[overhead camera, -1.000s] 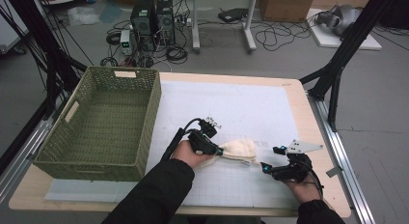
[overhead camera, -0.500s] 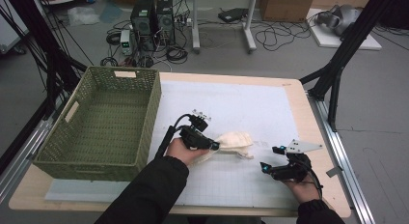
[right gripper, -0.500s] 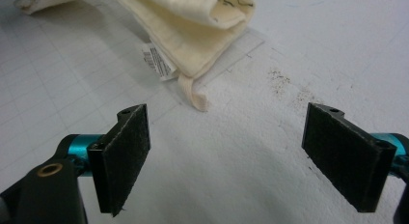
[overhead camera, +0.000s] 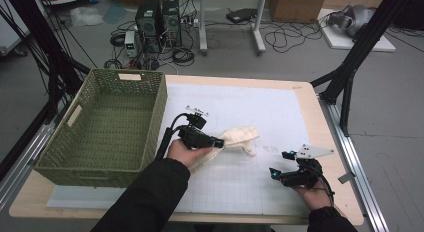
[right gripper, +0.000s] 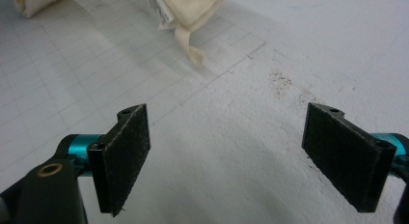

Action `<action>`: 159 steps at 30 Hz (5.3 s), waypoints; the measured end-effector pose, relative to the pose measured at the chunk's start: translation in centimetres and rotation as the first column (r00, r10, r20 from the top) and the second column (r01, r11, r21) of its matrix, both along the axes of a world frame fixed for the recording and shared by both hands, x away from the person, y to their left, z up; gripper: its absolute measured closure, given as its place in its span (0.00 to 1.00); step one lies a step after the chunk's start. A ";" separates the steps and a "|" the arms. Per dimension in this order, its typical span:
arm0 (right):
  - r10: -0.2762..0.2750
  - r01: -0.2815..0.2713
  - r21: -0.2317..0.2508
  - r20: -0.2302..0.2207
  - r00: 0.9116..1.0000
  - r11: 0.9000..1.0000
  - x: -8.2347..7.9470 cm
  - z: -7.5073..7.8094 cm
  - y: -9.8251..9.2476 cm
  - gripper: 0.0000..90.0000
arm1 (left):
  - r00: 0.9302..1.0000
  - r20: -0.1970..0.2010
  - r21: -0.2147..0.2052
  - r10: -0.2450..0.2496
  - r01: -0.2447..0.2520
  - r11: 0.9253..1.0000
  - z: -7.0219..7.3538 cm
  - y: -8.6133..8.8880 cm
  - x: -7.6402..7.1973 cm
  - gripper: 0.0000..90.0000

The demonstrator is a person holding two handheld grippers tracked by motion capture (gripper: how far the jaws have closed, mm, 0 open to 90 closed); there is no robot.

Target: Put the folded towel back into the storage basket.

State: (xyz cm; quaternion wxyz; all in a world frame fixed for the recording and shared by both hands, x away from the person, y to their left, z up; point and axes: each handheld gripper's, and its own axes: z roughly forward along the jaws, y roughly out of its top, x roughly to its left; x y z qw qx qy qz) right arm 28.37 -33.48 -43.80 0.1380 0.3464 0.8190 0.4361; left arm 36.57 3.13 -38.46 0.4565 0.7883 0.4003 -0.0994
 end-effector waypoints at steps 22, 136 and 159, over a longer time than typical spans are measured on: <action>0.005 -0.005 -0.006 -0.003 1.000 1.000 0.1 -0.1 0.1 0.18 | 0.996 0.000 -0.072 0.086 -0.086 0.994 2.0 2.2 -0.1 0.89; 0.022 -0.022 -0.022 -0.003 1.000 1.000 1.4 -0.3 0.9 0.19 | 0.712 -0.011 -0.088 0.702 -0.700 0.709 7.3 24.4 -1.6 0.89; 0.022 -0.022 -0.024 -0.001 1.000 0.999 1.4 -0.3 0.9 0.19 | 0.728 -0.009 0.146 0.686 -0.678 0.721 3.9 27.1 -1.3 0.89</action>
